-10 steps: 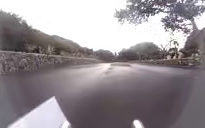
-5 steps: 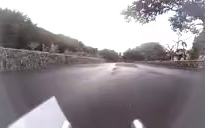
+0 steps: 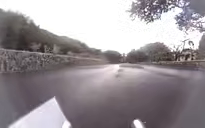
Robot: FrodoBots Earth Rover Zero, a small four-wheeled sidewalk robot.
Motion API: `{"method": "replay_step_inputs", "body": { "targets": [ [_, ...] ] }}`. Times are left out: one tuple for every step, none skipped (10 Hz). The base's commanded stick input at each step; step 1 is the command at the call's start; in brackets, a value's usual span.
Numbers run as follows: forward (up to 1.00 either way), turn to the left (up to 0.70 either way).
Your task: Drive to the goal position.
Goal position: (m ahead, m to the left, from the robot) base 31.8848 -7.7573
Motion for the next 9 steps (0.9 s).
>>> {"method": "replay_step_inputs", "body": {
  "targets": [
    [1.00, -0.40],
    [1.00, -0.40],
    [1.00, -0.10],
    [1.00, 0.00],
    [1.00, 0.00],
    [1.00, 0.00],
    [1.00, 0.00],
    [1.00, 0.00],
    [1.00, 0.00]
  ]
}}
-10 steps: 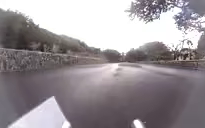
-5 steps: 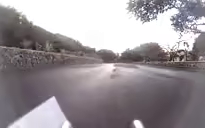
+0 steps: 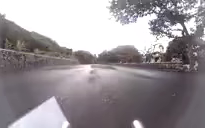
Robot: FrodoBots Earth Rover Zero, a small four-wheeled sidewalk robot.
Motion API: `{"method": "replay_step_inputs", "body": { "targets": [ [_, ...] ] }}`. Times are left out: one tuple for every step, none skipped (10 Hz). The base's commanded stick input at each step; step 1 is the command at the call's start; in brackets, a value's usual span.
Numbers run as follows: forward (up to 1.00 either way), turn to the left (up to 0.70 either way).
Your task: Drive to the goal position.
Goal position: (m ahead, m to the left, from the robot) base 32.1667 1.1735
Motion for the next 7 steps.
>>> {"method": "replay_step_inputs", "body": {
  "targets": [
    [1.00, -0.12],
    [1.00, -0.40],
    [1.00, -0.40],
    [1.00, -0.26],
    [1.00, 0.00],
    [1.00, 0.00],
    [1.00, 0.00]
  ]
}}
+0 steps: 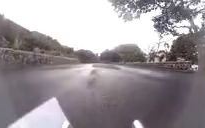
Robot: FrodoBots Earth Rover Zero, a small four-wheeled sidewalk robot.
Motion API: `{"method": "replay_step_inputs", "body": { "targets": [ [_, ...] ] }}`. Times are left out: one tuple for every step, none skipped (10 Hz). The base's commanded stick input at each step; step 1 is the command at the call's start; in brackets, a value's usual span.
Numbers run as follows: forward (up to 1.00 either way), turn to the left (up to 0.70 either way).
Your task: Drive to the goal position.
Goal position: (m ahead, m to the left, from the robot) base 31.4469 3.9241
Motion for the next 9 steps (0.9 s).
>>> {"method": "replay_step_inputs", "body": {
  "targets": [
    [1.00, 0.00],
    [1.00, 0.00],
    [1.00, 0.00],
    [1.00, 0.00],
    [1.00, 0.00],
    [1.00, 0.00],
    [1.00, 0.00],
    [1.00, 0.00],
    [1.00, 0.00]
  ]
}}
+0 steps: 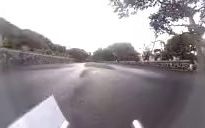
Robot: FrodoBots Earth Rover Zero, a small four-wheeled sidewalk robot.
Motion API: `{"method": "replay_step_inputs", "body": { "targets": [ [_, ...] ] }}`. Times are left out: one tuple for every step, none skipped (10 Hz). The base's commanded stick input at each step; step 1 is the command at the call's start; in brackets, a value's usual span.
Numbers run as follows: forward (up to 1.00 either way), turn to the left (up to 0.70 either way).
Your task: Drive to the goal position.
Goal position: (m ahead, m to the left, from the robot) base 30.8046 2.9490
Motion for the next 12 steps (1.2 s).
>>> {"method": "replay_step_inputs", "body": {
  "targets": [
    [1.00, 0.00],
    [1.00, 0.00],
    [1.00, 0.00],
    [1.00, 0.00],
    [1.00, 0.00],
    [1.00, 0.00],
    [1.00, 0.00],
    [1.00, 0.00],
    [1.00, 0.00],
    [1.00, 0.00],
    [1.00, 0.00],
    [1.00, 0.00]
  ]
}}
